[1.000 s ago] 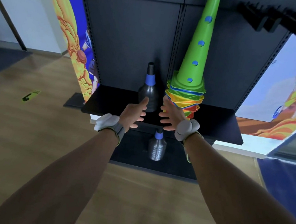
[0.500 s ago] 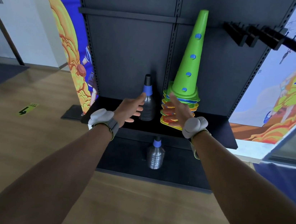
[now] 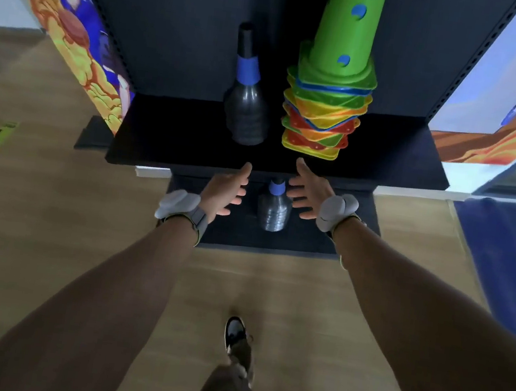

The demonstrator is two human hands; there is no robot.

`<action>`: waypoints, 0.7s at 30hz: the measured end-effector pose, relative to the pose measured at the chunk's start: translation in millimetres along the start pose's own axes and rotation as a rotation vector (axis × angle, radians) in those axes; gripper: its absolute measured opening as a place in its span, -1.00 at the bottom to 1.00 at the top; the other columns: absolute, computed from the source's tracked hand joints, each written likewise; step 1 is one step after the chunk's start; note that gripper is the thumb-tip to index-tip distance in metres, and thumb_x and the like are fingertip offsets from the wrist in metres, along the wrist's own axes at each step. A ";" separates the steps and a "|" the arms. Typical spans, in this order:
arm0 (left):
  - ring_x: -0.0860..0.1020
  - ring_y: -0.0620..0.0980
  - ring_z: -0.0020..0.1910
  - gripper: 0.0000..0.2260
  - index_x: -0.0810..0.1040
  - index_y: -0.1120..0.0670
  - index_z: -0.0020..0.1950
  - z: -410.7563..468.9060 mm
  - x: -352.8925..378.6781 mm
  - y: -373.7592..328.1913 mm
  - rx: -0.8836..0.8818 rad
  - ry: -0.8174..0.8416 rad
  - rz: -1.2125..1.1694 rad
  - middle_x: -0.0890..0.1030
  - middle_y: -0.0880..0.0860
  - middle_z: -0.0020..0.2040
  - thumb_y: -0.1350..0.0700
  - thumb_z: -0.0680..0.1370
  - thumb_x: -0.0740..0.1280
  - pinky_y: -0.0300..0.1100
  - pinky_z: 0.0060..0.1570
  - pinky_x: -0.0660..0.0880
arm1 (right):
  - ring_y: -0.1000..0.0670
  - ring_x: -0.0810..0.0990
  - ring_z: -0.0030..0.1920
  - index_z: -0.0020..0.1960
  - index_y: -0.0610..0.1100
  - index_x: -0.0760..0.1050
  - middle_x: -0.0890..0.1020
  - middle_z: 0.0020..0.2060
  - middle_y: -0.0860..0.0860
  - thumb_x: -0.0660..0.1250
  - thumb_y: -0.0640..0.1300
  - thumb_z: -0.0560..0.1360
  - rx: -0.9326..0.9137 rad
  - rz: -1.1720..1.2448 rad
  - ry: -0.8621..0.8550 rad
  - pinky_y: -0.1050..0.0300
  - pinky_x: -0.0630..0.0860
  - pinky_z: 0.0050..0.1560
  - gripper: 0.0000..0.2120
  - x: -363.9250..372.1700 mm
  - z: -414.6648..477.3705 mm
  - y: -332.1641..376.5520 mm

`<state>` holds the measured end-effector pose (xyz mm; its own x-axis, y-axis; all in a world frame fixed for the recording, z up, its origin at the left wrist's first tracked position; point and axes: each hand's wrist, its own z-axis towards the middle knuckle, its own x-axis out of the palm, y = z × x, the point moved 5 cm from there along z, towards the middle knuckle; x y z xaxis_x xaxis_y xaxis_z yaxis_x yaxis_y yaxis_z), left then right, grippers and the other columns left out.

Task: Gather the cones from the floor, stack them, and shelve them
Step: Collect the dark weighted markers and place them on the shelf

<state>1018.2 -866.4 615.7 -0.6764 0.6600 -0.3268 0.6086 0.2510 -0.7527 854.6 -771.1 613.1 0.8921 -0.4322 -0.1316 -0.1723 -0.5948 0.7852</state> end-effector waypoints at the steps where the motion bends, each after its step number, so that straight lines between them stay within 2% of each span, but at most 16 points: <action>1: 0.51 0.08 0.25 -0.42 0.47 0.08 0.35 22.0 5.8 10.9 -0.031 0.027 0.014 0.53 0.09 0.31 -0.31 0.56 0.10 0.05 0.20 0.40 | -0.19 0.52 0.13 0.35 -0.18 0.47 0.55 0.26 -0.19 0.10 0.35 0.55 0.039 -0.005 -0.013 -0.08 0.39 0.14 -0.32 3.0 22.4 -11.2; 6: 0.53 0.04 0.12 -0.43 0.49 0.07 0.32 145.1 34.0 88.1 -0.168 0.076 0.041 0.57 0.06 0.22 -0.32 0.55 0.09 -0.01 0.10 0.40 | -0.09 0.50 0.07 0.36 -0.18 0.47 0.57 0.23 -0.11 0.11 0.30 0.57 0.152 0.016 -0.074 0.03 0.40 0.08 -0.36 11.1 144.4 -87.5; 11: 0.51 0.02 0.08 -0.37 0.44 0.04 0.36 271.0 70.3 179.3 -0.275 0.063 0.011 0.51 0.00 0.09 -0.38 0.51 0.10 0.02 0.11 0.39 | -0.14 0.50 0.17 0.23 -0.05 0.52 0.59 0.14 -0.05 0.12 0.46 0.43 0.228 0.003 -0.143 -0.16 0.36 0.35 -0.32 10.4 264.9 -186.9; 13: 0.49 0.04 0.11 -0.33 0.40 0.02 0.39 334.4 89.9 218.3 -0.300 0.035 -0.035 0.49 0.00 0.13 -0.42 0.48 0.09 0.08 0.13 0.38 | -0.14 0.49 0.23 0.25 -0.04 0.50 0.56 0.22 -0.05 0.11 0.53 0.34 0.223 0.018 -0.175 -0.19 0.33 0.38 -0.22 11.0 327.4 -229.5; 17: 0.44 0.13 0.27 -0.24 0.26 -0.04 0.50 486.2 136.5 293.5 -0.251 0.000 -0.119 0.43 0.06 0.34 -0.47 0.44 0.08 0.23 0.23 0.33 | -0.15 0.32 0.44 0.48 0.11 0.30 0.37 0.44 0.00 0.02 0.62 0.16 0.138 0.037 -0.202 -0.21 0.25 0.44 0.02 9.3 478.6 -320.5; 20: 0.36 0.20 0.39 -0.19 0.20 -0.08 0.53 554.6 156.4 319.0 -0.214 -0.012 -0.209 0.33 0.11 0.47 -0.51 0.40 0.07 0.32 0.28 0.27 | -0.16 0.28 0.48 0.52 0.00 0.22 0.31 0.49 -0.08 0.00 0.58 0.32 0.053 0.069 -0.210 -0.22 0.23 0.46 -0.04 12.0 551.4 -351.2; 21: 0.34 0.21 0.40 -0.19 0.20 -0.09 0.53 586.4 165.5 331.6 -0.197 -0.020 -0.238 0.30 0.11 0.49 -0.52 0.40 0.06 0.34 0.29 0.25 | -0.14 0.26 0.49 0.52 0.05 0.23 0.29 0.50 -0.05 0.01 0.59 0.31 0.028 0.099 -0.213 -0.22 0.21 0.47 -0.06 11.7 578.0 -363.9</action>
<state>864.9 -1089.1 -23.1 -0.8165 0.5525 -0.1676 0.4995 0.5304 -0.6849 686.4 -951.5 -23.9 0.7625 -0.6209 -0.1818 -0.2685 -0.5594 0.7842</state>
